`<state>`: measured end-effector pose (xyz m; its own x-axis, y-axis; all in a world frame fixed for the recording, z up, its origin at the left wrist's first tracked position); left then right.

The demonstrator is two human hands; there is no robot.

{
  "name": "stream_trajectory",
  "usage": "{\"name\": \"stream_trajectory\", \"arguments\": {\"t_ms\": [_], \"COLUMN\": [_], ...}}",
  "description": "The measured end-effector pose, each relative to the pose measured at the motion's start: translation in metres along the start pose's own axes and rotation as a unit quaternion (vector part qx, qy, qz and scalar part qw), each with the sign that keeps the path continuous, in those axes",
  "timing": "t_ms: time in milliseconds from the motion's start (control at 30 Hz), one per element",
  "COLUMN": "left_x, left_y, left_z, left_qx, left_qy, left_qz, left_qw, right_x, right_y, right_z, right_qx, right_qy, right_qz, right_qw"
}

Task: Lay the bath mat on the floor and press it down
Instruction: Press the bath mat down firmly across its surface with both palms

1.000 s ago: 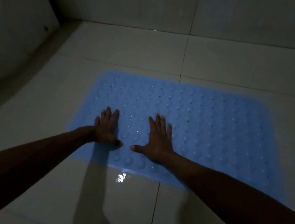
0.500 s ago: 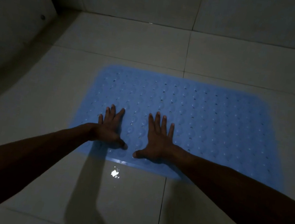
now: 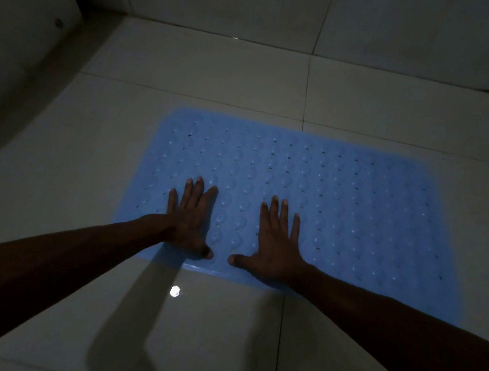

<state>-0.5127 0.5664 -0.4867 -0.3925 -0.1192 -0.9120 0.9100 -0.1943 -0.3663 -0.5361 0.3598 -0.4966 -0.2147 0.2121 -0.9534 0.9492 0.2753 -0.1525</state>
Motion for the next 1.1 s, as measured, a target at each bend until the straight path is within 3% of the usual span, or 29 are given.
{"name": "stream_trajectory", "arguments": {"t_ms": [167,300,600,1100], "left_x": [-0.017,-0.016,0.016,0.011], "left_y": [0.007,0.012,0.018,0.014], "left_z": [0.009,0.038,0.059,0.071], "left_qx": [0.024,0.050,-0.018,-0.064], "left_qy": [0.053,0.007,-0.021,0.008], "left_qz": [-0.028,-0.062,-0.029,-0.038], "left_qw": [0.998,0.997,0.999,0.997], "right_x": [0.000,-0.014,-0.024,-0.024], "right_y": [-0.006,-0.002,0.000,-0.015], "right_z": [0.003,0.040,0.078,0.057], "right_qx": [0.015,0.023,-0.028,-0.042], "right_qy": [0.021,0.055,0.085,0.047], "right_qz": [0.005,-0.027,-0.104,-0.036], "right_qw": [1.000,0.998,0.991,0.997]}}
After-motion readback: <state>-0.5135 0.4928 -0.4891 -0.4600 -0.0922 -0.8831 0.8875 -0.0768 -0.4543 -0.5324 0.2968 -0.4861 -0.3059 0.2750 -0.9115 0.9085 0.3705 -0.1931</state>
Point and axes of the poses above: each hand's wrist, its own y-axis towards the middle knuckle, its own x-axis out of the palm, z = x × y, the point moved 2 cm from there along y, towards the middle knuckle, and after that the axes turned 12 degrees about z, right-handed, at the moved point
